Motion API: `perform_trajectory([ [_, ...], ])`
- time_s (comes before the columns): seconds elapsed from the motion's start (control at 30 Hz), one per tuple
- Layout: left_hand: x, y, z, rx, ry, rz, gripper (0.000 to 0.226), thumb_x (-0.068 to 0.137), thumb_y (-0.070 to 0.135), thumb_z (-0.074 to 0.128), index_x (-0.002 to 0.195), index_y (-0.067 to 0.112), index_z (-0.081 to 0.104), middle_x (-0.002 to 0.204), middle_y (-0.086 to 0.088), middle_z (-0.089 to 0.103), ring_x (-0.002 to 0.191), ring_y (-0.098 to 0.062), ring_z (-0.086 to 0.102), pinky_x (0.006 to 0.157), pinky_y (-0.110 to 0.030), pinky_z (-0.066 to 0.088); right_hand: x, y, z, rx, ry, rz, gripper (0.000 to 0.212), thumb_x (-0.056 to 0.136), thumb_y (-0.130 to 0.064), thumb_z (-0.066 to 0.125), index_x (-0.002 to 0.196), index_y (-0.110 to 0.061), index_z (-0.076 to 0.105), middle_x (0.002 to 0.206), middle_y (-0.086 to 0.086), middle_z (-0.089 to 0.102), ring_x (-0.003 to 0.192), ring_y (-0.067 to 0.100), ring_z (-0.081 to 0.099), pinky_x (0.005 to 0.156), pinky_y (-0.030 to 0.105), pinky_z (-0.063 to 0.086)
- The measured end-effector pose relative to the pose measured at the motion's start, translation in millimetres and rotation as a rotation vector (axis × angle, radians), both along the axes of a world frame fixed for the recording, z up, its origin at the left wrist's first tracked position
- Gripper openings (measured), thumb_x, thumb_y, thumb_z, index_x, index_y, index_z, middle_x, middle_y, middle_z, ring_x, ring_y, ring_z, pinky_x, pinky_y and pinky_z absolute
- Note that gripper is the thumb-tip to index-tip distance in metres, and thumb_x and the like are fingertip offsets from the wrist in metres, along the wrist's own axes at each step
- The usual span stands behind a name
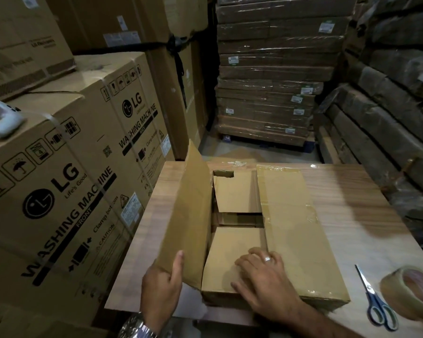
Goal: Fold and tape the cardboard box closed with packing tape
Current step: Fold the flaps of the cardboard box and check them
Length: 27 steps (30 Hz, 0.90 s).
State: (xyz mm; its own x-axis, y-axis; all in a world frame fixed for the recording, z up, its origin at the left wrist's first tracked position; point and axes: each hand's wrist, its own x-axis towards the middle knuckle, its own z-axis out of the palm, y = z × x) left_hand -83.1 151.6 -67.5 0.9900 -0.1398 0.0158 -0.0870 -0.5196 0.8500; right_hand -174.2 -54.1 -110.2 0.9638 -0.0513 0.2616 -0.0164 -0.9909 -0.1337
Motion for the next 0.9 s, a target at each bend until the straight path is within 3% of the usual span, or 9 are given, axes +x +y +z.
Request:
perform_trajectory([
  [0.13, -3.2, -20.4, 4.0, 0.089, -0.202, -0.22, 0.034, 0.095, 0.048, 0.045, 0.122, 0.028, 0.055, 0.105, 0.024, 0.057, 0.095, 0.009, 0.055, 0.082, -0.008, 0.047, -15.5, -28.3, -7.3, -0.135, -0.001, 0.023, 0.045, 0.076, -0.063, 0.051, 0.1, -0.029, 0.067, 0.102, -0.01, 0.066, 0.11, 0.017, 0.053, 0.084, 0.041, 0.031],
  [0.23, -5.5, -35.0, -5.1, 0.187, -0.302, -0.413, 0.064, 0.092, 0.066, 0.029, 0.146, 0.031, 0.032, 0.139, 0.027, 0.036, 0.126, 0.012, 0.032, 0.103, -0.005, 0.023, -23.9, -40.3, -7.6, -0.227, 0.021, 0.05, 0.045, 0.074, -0.064, 0.051, 0.093, -0.026, 0.068, 0.101, -0.004, 0.065, 0.114, 0.022, 0.049, 0.086, 0.045, 0.03],
  [0.33, -6.2, -46.0, -15.4, 0.273, -0.325, -0.483, 0.084, 0.084, 0.08, 0.016, 0.151, 0.03, 0.023, 0.148, 0.025, 0.022, 0.134, 0.011, 0.02, 0.109, -0.01, 0.016, -27.6, -47.9, -0.5, -0.295, 0.075, 0.07, 0.044, 0.071, -0.062, 0.054, 0.085, -0.023, 0.069, 0.103, 0.0, 0.064, 0.115, 0.024, 0.055, 0.089, 0.048, 0.029],
  [0.43, -4.3, -53.8, -25.6, 0.339, -0.382, -0.558, 0.082, 0.085, 0.072, 0.04, 0.151, 0.027, 0.025, 0.153, 0.015, 0.028, 0.138, -0.004, 0.03, 0.113, -0.03, 0.031, -29.0, -54.6, 16.6, -0.305, 0.086, 0.082, 0.039, 0.069, -0.059, 0.059, 0.08, -0.023, 0.068, 0.105, 0.001, 0.059, 0.118, 0.025, 0.053, 0.091, 0.05, 0.029],
  [0.5, -3.2, -58.7, -32.1, 0.457, -0.333, -0.616, 0.09, 0.078, 0.071, 0.044, 0.152, 0.036, 0.006, 0.158, 0.017, 0.013, 0.143, -0.006, 0.021, 0.115, -0.033, 0.028, -32.6, -59.9, 32.5, -0.266, 0.04, 0.064, 0.036, 0.071, -0.058, 0.057, 0.079, -0.024, 0.065, 0.103, -0.001, 0.056, 0.118, 0.024, 0.053, 0.091, 0.048, 0.029],
  [0.6, -3.1, -65.2, -37.0, 0.618, -0.311, -0.69, 0.104, 0.059, 0.073, 0.038, 0.152, 0.032, 0.014, 0.155, 0.009, 0.03, 0.137, -0.013, 0.041, 0.102, -0.041, 0.042, -43.9, -72.3, 57.7, -0.205, -0.057, 0.008, 0.03, 0.074, -0.054, 0.057, 0.081, -0.026, 0.064, 0.1, -0.003, 0.058, 0.116, 0.022, 0.053, 0.089, 0.044, 0.03],
  [0.67, -1.1, -68.8, -49.3, 0.729, -0.351, -0.719, 0.11, 0.049, 0.079, 0.05, 0.145, 0.027, 0.033, 0.138, 0.003, 0.056, 0.116, -0.014, 0.062, 0.08, -0.039, 0.055, -55.2, -85.9, 71.4, -0.153, -0.123, -0.047, 0.027, 0.076, -0.051, 0.058, 0.084, -0.026, 0.065, 0.1, -0.004, 0.06, 0.116, 0.021, 0.053, 0.088, 0.042, 0.031],
  [0.73, 0.1, -74.5, -60.4, 0.773, -0.367, -0.731, 0.117, 0.041, 0.084, 0.063, 0.14, 0.027, 0.038, 0.133, 0.004, 0.06, 0.112, -0.014, 0.065, 0.073, -0.038, 0.056, -68.4, -101.1, 83.3, -0.104, -0.17, -0.111, 0.028, 0.078, -0.051, 0.057, 0.087, -0.026, 0.067, 0.102, -0.005, 0.062, 0.116, 0.019, 0.052, 0.087, 0.04, 0.033],
  [0.9, 4.1, -80.4, -76.3, 0.835, -0.284, -0.732, 0.101, 0.063, 0.095, 0.012, 0.13, 0.029, 0.05, 0.13, 0.003, 0.062, 0.119, -0.014, 0.051, 0.068, -0.047, 0.055, -99.7, -138.8, 91.4, -0.033, -0.202, -0.266, 0.028, 0.081, -0.043, 0.061, 0.093, -0.02, 0.07, 0.105, -0.002, 0.064, 0.108, 0.023, 0.054, 0.08, 0.04, 0.048],
])
